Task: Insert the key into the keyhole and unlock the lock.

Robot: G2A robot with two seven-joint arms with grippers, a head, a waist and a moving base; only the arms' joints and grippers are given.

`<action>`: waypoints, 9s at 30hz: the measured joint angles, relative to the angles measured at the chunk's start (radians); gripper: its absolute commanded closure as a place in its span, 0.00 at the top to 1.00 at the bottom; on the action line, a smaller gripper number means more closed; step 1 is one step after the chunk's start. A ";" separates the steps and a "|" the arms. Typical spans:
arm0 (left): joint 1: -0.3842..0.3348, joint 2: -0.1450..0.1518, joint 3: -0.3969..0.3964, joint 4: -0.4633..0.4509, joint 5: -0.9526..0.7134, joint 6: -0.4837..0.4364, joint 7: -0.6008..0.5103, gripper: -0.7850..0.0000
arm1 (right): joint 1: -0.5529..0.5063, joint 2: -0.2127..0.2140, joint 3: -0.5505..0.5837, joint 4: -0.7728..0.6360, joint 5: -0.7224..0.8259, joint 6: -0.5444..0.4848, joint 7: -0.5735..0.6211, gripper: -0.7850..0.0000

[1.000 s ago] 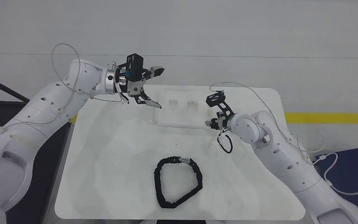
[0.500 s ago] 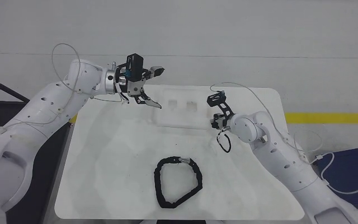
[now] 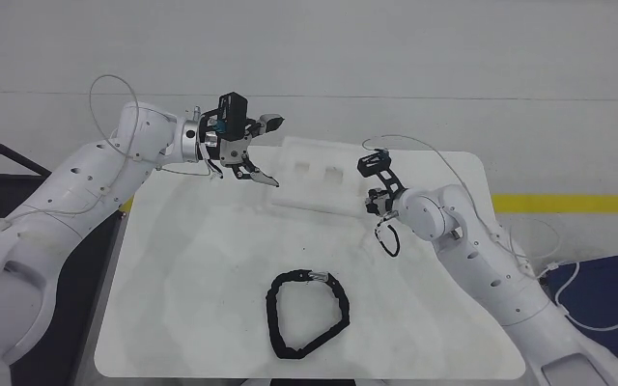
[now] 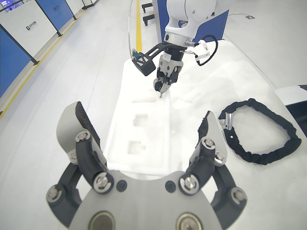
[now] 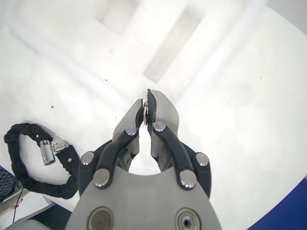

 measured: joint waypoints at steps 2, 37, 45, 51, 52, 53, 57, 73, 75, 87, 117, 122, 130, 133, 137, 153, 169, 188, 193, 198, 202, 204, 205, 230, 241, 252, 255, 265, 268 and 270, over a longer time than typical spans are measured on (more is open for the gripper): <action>0.000 0.000 0.000 0.000 0.000 0.000 0.000 1.00 | 0.002 0.001 0.008 -0.009 -0.009 -0.003 0.011 0.00; 0.000 0.000 0.000 0.000 0.000 0.000 0.000 1.00 | -0.233 0.088 0.586 -0.396 0.524 -0.134 0.125 0.00; 0.000 0.000 0.000 0.000 0.000 0.000 0.000 1.00 | -0.241 0.092 0.593 -0.393 0.528 -0.145 0.129 0.00; 0.000 0.000 0.000 0.000 0.000 0.000 0.000 1.00 | -0.241 0.092 0.593 -0.393 0.528 -0.145 0.129 0.00; 0.000 0.000 0.000 0.000 0.000 0.000 0.000 1.00 | -0.241 0.092 0.593 -0.393 0.528 -0.145 0.129 0.00; 0.002 0.000 -0.001 -0.002 -0.002 0.002 -0.002 1.00 | -0.241 0.092 0.593 -0.393 0.528 -0.145 0.129 0.00; 0.045 0.001 -0.021 -0.054 -0.043 0.026 -0.055 1.00 | -0.241 0.092 0.593 -0.393 0.528 -0.145 0.129 0.00; 0.288 0.037 -0.069 -0.296 -0.050 0.086 -0.205 1.00 | -0.241 0.092 0.593 -0.393 0.528 -0.145 0.129 0.00; 0.313 0.039 -0.072 -0.318 -0.036 0.088 -0.234 1.00 | -0.241 0.092 0.593 -0.393 0.528 -0.145 0.129 0.00; 0.427 0.042 -0.079 -0.388 0.116 0.122 -0.329 1.00 | -0.241 0.092 0.593 -0.393 0.528 -0.145 0.129 0.00; 0.564 -0.008 -0.157 -0.381 0.183 0.181 -0.532 0.76 | -0.241 0.092 0.593 -0.393 0.528 -0.145 0.129 0.00; 0.576 -0.015 -0.169 -0.376 0.197 0.163 -0.536 0.61 | -0.241 0.092 0.593 -0.393 0.528 -0.145 0.129 0.00; 0.593 -0.027 -0.189 -0.368 0.216 0.154 -0.549 0.55 | -0.241 0.092 0.593 -0.393 0.528 -0.145 0.129 0.00; 0.600 -0.031 -0.197 -0.364 0.219 0.149 -0.554 0.52 | -0.241 0.092 0.593 -0.393 0.528 -0.145 0.129 0.00; 0.608 -0.036 -0.210 -0.349 0.206 0.143 -0.573 0.44 | -0.241 0.092 0.593 -0.393 0.528 -0.145 0.129 0.00; 0.614 -0.066 -0.266 -0.306 0.146 0.109 -0.579 0.00 | -0.241 0.092 0.593 -0.393 0.528 -0.145 0.129 0.00; 0.569 -0.059 -0.347 -0.273 0.072 0.000 -0.378 0.00 | -0.241 0.092 0.593 -0.393 0.528 -0.145 0.129 0.00; 0.383 0.048 -0.183 -0.364 -0.033 0.000 0.002 0.00 | -0.244 0.109 0.625 -0.476 0.657 -0.026 0.278 0.00; 0.337 0.063 -0.158 -0.404 -0.081 0.000 0.000 0.00 | -0.262 0.120 0.683 -0.536 0.740 0.025 0.329 0.00; 0.320 0.072 -0.166 -0.429 -0.086 0.000 0.000 0.00 | -0.292 0.131 0.732 -0.598 0.798 0.065 0.352 0.00; 0.330 0.069 -0.186 -0.434 -0.029 0.029 0.029 0.00 | -0.318 0.135 0.731 -0.644 0.826 0.083 0.331 0.00; 0.341 0.062 -0.185 -0.426 -0.008 0.045 0.045 0.00 | -0.330 0.137 0.719 -0.666 0.823 0.088 0.314 0.00; 0.344 0.055 -0.183 -0.418 -0.001 0.050 0.050 0.00 | -0.336 0.138 0.711 -0.676 0.817 0.091 0.305 0.00; 0.333 -0.015 -0.178 -0.369 -0.022 0.052 0.052 0.00 | -0.368 0.145 0.662 -0.742 0.810 0.156 0.264 0.00; 0.379 -0.022 -0.220 -0.410 0.024 0.093 0.066 0.00 | -0.406 0.162 0.705 -0.850 0.778 0.234 0.280 0.00; 0.384 -0.051 -0.234 -0.393 0.155 0.137 0.137 0.00 | -0.411 0.183 0.729 -0.904 0.762 0.291 0.307 0.00; 0.382 -0.060 -0.232 -0.387 0.145 0.141 0.141 0.00 | -0.414 0.187 0.715 -0.904 0.749 0.291 0.292 0.00; 0.387 -0.080 -0.230 -0.367 0.117 0.138 0.138 0.00 | -0.409 0.198 0.684 -0.904 0.718 0.252 0.257 0.00; 0.390 -0.082 -0.232 -0.364 0.103 0.131 0.131 0.00 | -0.404 0.202 0.679 -0.904 0.708 0.235 0.253 0.00; 0.393 -0.083 -0.233 -0.365 0.092 0.127 0.127 0.00 | -0.403 0.204 0.676 -0.904 0.705 0.231 0.252 0.00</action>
